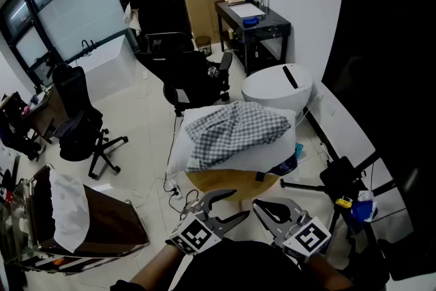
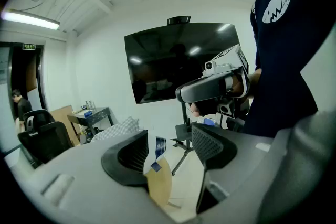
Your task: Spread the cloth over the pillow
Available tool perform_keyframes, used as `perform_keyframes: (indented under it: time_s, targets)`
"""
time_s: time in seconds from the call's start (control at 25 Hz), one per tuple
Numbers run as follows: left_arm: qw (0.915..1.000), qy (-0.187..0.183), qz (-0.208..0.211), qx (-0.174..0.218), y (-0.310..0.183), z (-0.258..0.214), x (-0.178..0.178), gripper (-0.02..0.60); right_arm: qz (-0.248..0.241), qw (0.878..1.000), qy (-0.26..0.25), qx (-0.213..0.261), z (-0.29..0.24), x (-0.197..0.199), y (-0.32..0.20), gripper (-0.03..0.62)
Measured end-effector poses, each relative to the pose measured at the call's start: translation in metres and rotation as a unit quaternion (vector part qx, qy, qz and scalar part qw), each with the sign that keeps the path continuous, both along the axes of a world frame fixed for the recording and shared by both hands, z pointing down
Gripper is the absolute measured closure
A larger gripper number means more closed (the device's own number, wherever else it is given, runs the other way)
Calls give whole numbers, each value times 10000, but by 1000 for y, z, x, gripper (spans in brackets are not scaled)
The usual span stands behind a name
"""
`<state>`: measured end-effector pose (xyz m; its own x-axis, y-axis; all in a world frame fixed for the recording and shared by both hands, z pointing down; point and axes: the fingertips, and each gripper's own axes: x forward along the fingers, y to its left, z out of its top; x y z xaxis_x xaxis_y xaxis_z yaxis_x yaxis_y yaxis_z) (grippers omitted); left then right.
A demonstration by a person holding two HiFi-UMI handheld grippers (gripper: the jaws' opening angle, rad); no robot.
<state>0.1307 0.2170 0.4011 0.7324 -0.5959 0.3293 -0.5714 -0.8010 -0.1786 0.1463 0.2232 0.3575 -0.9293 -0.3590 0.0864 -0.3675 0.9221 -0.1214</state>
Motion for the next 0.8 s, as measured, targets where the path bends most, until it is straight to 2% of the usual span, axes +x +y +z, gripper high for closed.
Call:
perform_keyframes:
  time_s: [0.24,0.44,0.64,0.8]
  targets:
    - [9989,183,-333,-260,-9,3,-25,331,-225,9997,84,76,0,-23,-10,587]
    - [9985,208,-474,-189,-28,10,-51,331,-334,9990,243,150,2,-46,-30,586]
    - [9979,123,-625,-138,-55,17,-91,331,-451,9974,513,231,0,-73,-56,578]
    - [9969,-81,-764,-171,-80,34,-125,331,-536,9946,830,312,2,-99,-90,533]
